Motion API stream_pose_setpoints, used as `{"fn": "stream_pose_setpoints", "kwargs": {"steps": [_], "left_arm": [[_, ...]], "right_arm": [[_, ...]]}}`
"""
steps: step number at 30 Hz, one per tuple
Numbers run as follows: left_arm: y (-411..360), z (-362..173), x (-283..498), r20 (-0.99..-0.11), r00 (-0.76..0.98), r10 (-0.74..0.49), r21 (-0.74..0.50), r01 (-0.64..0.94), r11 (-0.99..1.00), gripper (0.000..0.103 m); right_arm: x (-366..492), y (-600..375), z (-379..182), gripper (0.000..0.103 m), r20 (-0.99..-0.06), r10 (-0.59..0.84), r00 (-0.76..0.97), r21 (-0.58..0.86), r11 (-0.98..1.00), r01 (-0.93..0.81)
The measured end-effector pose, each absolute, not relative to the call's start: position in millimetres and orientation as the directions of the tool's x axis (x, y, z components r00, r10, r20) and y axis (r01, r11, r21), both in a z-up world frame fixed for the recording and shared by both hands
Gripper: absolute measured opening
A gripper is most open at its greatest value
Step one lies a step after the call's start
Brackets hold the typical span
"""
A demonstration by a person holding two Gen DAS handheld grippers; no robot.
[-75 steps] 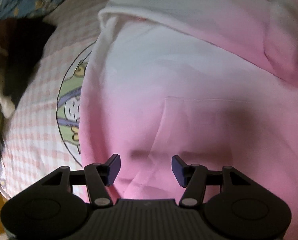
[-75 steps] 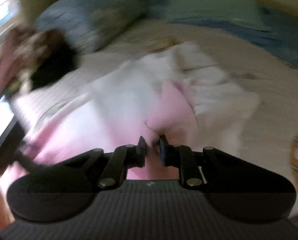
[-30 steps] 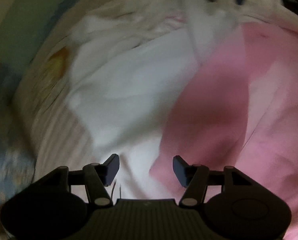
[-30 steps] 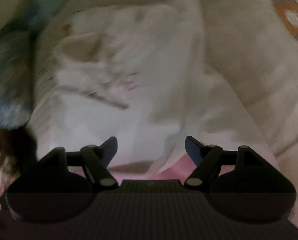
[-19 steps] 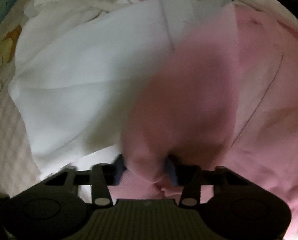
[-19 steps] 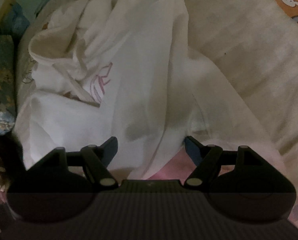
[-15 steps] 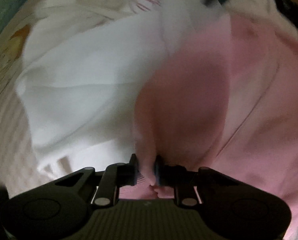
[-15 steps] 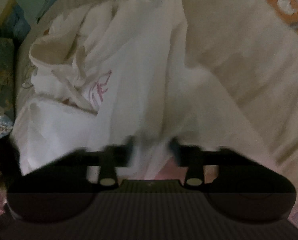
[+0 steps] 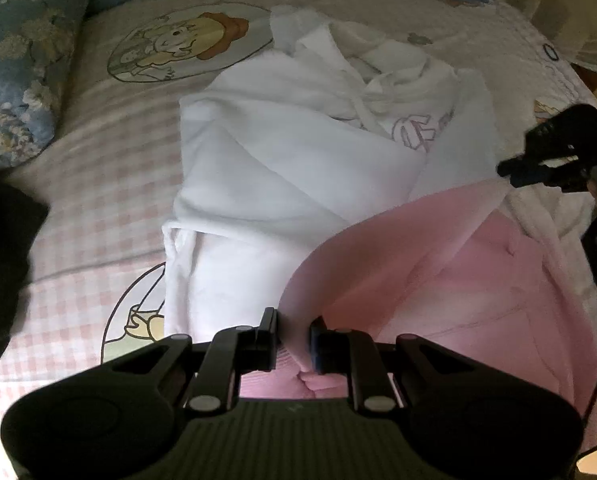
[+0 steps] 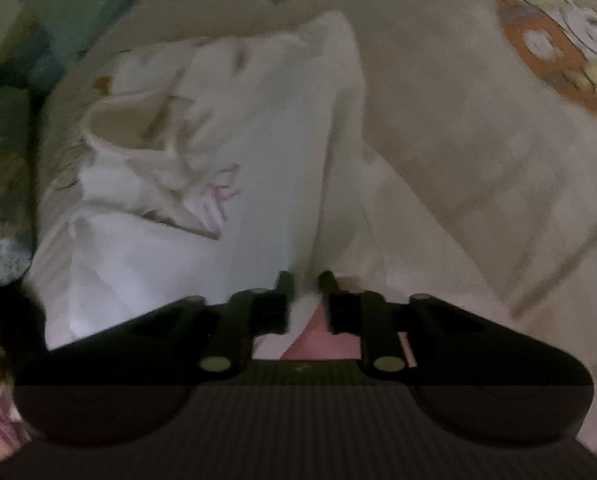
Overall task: Fold clothes
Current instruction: 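Grasp the pink hem with the left gripper while the right gripper pinches the white body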
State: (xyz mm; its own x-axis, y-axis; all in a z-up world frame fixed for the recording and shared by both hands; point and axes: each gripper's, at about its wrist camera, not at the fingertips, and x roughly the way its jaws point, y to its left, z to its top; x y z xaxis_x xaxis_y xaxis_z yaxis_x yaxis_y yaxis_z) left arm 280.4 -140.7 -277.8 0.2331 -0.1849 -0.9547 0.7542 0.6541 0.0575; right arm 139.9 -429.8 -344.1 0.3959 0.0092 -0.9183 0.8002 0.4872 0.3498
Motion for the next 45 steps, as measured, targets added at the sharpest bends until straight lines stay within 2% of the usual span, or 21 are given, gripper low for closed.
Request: {"fn": "stream_pose_setpoints", "kwargs": {"steps": [4, 7, 15, 17, 18, 19, 23, 27, 29, 31, 34, 36, 38, 39, 43, 45], "left_arm": [[-134, -259, 264, -0.954, 0.224, -0.2, 0.04, 0.755, 0.655, 0.017], [-135, -260, 258, -0.955, 0.209, -0.212, 0.019, 0.753, 0.657, 0.017], [-137, -264, 242, -0.961, 0.176, -0.211, -0.003, 0.759, 0.651, 0.017], [-137, -265, 239, -0.962, 0.177, -0.21, -0.001, 0.762, 0.648, 0.017], [-136, -264, 239, -0.961, 0.181, -0.211, -0.001, 0.755, 0.656, 0.017], [-135, -262, 239, -0.959, 0.186, -0.212, -0.002, 0.748, 0.663, 0.017], [-126, -255, 250, -0.951, 0.236, -0.199, 0.029, 0.709, 0.704, 0.017], [-124, -283, 286, -0.957, 0.265, -0.114, 0.095, 0.663, 0.743, 0.018], [-123, -297, 304, -0.958, 0.278, -0.071, 0.129, 0.638, 0.759, 0.022], [-121, -311, 322, -0.957, 0.289, -0.028, 0.163, 0.612, 0.774, 0.024], [-125, -329, 342, -0.954, 0.299, 0.013, 0.199, 0.601, 0.774, 0.024], [-132, -336, 344, -0.952, 0.306, 0.02, 0.216, 0.621, 0.754, 0.024], [-137, -340, 342, -0.947, 0.318, 0.031, 0.238, 0.638, 0.732, 0.024], [-138, -342, 341, -0.947, 0.318, 0.034, 0.242, 0.641, 0.728, 0.024], [-136, -348, 339, -0.952, 0.305, 0.043, 0.237, 0.639, 0.732, 0.024], [-138, -349, 338, -0.951, 0.306, 0.05, 0.245, 0.643, 0.726, 0.024]], "right_arm": [[136, -428, -333, 0.028, -0.911, -0.027, 0.411, 0.358, 0.444, 0.821], [137, -427, -336, 0.053, -0.909, -0.006, 0.418, 0.372, 0.445, 0.815], [149, -431, -374, 0.052, -0.92, 0.024, 0.392, 0.366, 0.417, 0.832], [148, -431, -378, 0.046, -0.912, 0.021, 0.41, 0.383, 0.406, 0.83], [148, -431, -377, 0.025, -0.908, 0.011, 0.418, 0.386, 0.41, 0.827], [148, -430, -372, 0.012, -0.907, -0.008, 0.421, 0.378, 0.425, 0.823], [153, -422, -340, 0.012, -0.872, -0.074, 0.483, 0.378, 0.525, 0.762], [192, -412, -328, 0.015, -0.854, -0.035, 0.519, 0.382, 0.635, 0.671], [223, -408, -335, 0.017, -0.862, -0.01, 0.507, 0.374, 0.662, 0.65], [257, -400, -343, 0.028, -0.885, -0.03, 0.465, 0.299, 0.729, 0.616], [274, -387, -335, 0.029, -0.899, -0.141, 0.415, 0.141, 0.804, 0.578], [256, -382, -317, 0.029, -0.861, -0.177, 0.476, 0.126, 0.833, 0.538], [225, -381, -305, 0.035, -0.831, -0.192, 0.523, 0.107, 0.866, 0.489], [209, -381, -302, 0.039, -0.823, -0.203, 0.531, 0.079, 0.884, 0.461], [156, -378, -316, 0.039, -0.842, -0.266, 0.47, -0.123, 0.942, 0.312], [156, -377, -328, 0.039, -0.842, -0.281, 0.461, -0.17, 0.948, 0.267]]}}
